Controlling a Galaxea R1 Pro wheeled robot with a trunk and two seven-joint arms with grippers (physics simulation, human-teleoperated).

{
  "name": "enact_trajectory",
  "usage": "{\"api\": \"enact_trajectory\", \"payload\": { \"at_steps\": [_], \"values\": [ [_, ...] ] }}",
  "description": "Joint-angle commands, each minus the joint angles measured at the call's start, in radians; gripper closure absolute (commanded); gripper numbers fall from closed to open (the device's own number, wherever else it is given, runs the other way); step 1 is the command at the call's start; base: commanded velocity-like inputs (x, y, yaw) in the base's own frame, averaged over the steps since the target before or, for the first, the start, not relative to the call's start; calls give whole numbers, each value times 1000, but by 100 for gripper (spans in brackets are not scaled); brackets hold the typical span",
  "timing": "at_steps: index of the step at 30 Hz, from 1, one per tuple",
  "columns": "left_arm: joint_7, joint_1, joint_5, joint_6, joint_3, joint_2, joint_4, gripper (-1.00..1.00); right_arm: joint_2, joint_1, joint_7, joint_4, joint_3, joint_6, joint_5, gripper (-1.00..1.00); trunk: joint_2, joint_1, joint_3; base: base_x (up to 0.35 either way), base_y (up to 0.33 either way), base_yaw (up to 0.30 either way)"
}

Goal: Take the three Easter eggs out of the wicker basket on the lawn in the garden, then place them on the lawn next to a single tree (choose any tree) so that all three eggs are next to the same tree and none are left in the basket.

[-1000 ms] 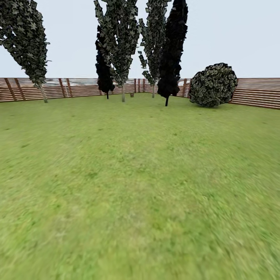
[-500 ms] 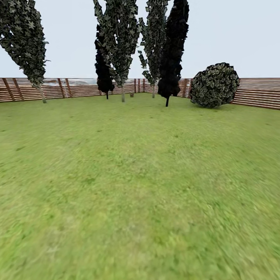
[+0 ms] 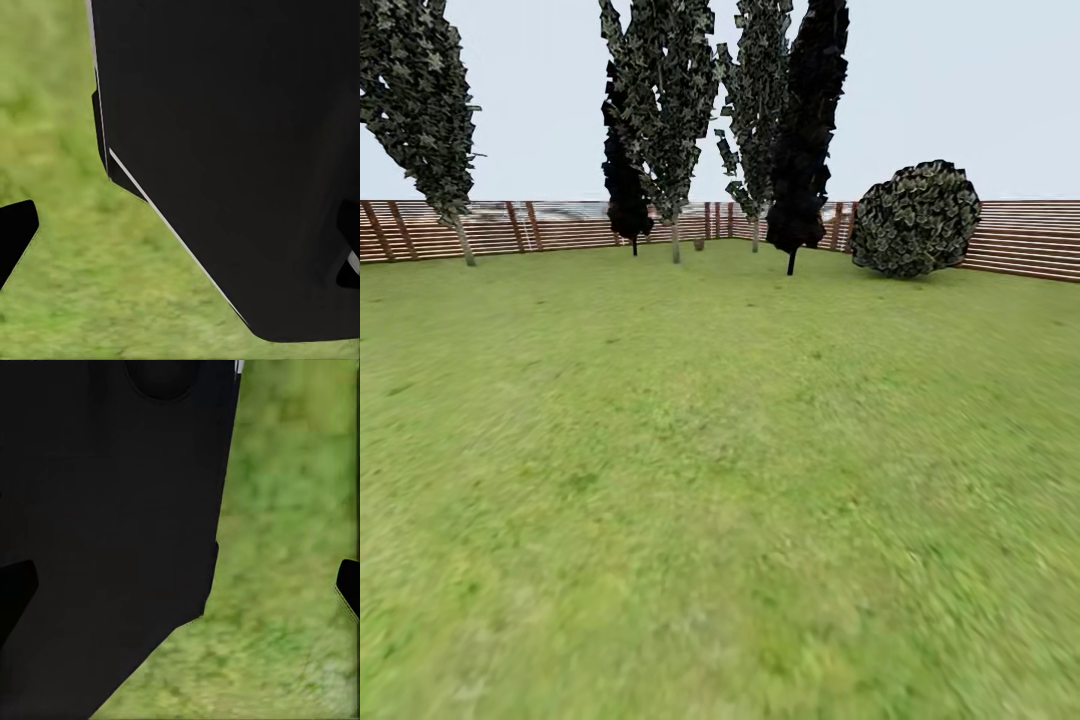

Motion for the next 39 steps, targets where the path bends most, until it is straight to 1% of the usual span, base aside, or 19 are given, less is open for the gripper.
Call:
{"api": "enact_trajectory", "payload": {
  "at_steps": [1,29,39],
  "values": [
    [-4,0,1,1,1,0,-1,-100,0,-1,1,2,1,1,9,-100,0,1,-1,337,0,0],
    [-4,0,1,1,1,0,-1,-100,0,-2,1,2,1,1,8,-100,0,1,-1,337,0,11],
    [-4,0,1,1,1,0,-1,-100,0,-2,1,2,1,1,8,-100,0,1,-1,337,0,131]
  ]
}}
